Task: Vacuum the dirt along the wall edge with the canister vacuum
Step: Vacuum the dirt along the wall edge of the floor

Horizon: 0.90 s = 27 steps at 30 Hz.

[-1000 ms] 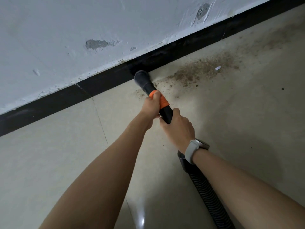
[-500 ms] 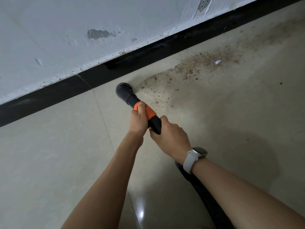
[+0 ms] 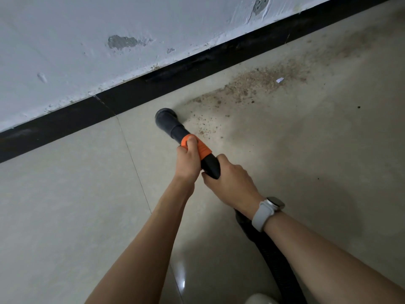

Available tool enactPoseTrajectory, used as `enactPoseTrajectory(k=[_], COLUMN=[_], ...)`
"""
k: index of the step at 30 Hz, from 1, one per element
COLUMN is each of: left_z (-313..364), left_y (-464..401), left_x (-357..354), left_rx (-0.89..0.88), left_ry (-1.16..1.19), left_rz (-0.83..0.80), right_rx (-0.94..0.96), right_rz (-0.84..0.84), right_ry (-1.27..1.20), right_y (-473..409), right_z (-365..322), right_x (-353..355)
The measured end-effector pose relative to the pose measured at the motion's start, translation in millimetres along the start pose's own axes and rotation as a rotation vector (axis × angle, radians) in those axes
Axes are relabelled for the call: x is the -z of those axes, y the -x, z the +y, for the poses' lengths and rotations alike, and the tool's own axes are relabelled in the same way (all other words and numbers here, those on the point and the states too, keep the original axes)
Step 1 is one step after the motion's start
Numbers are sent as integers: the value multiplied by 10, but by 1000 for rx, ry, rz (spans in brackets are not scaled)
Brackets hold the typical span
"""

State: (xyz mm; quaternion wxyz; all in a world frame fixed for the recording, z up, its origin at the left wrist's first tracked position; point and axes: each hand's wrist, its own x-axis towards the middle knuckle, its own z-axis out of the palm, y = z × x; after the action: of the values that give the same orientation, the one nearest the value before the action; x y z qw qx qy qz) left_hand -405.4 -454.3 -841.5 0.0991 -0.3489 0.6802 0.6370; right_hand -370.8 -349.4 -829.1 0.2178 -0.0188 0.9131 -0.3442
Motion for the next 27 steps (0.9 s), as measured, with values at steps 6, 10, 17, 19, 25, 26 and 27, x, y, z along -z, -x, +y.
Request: enactPoseTrajectory(k=[6, 10, 17, 19, 25, 26, 27], left_z=[-65, -4, 234, 416, 723, 693, 649], left_y=[20, -7, 63, 18, -187, -207, -230], left_x=[92, -51, -267, -220, 91, 128, 144], left_rx=[6, 25, 186, 220, 276, 289, 287], left_ry=[32, -25, -106, -95, -116, -119, -117], left_rz=[41, -53, -239, -251, -152, -139, -134], right_rx=[11, -17, -188, -198, -147, -147, -150], right_rz=[-50, 50, -54, -59, -101, -98, -85], right_ry=[62, 83, 82, 94, 146, 165, 177], right_y=[-5, 58, 121, 33, -280, -294, -298], right_z=[-57, 7, 19, -100, -497, -509, -498], right_x=[-88, -9, 360, 434, 348, 295, 240])
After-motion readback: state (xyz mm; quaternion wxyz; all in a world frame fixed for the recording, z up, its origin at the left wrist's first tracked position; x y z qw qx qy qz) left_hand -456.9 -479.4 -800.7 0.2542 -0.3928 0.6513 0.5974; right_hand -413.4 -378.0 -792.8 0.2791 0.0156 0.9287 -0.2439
